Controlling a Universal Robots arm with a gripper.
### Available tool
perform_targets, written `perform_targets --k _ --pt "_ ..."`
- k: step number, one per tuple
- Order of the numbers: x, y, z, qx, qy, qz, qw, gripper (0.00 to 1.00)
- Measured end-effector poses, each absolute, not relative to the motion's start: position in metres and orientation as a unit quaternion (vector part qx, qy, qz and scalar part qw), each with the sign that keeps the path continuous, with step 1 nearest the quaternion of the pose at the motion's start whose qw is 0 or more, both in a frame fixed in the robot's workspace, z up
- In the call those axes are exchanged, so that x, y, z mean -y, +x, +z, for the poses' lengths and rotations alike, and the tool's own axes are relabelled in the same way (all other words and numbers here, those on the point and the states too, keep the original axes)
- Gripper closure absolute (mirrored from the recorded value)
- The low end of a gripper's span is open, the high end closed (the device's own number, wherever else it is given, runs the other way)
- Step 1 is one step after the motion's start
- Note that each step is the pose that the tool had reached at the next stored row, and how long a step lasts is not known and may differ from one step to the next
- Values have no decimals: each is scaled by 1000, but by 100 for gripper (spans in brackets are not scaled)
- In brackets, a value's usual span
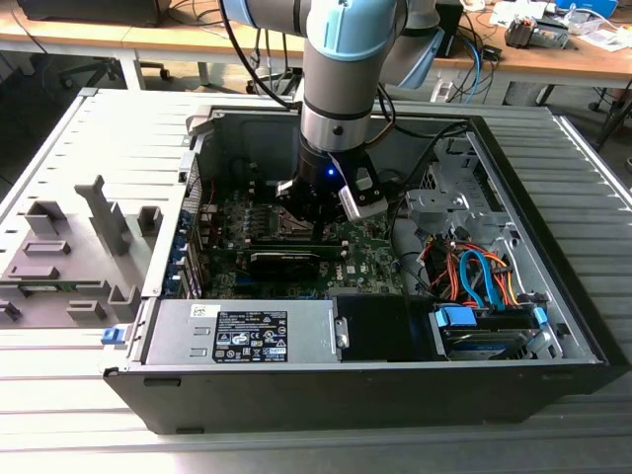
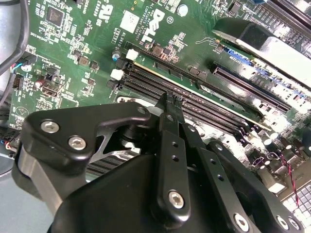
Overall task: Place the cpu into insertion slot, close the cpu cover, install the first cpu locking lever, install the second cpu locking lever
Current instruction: 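Install the second cpu locking lever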
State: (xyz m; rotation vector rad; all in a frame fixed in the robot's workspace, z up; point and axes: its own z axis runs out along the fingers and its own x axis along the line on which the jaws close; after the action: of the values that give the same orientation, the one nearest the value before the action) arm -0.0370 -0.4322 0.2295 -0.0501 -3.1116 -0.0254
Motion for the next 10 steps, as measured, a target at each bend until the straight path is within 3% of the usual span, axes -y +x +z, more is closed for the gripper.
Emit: perform_targets --k 10 --pt "427 -37 229 1000 -16 -8 15 89"
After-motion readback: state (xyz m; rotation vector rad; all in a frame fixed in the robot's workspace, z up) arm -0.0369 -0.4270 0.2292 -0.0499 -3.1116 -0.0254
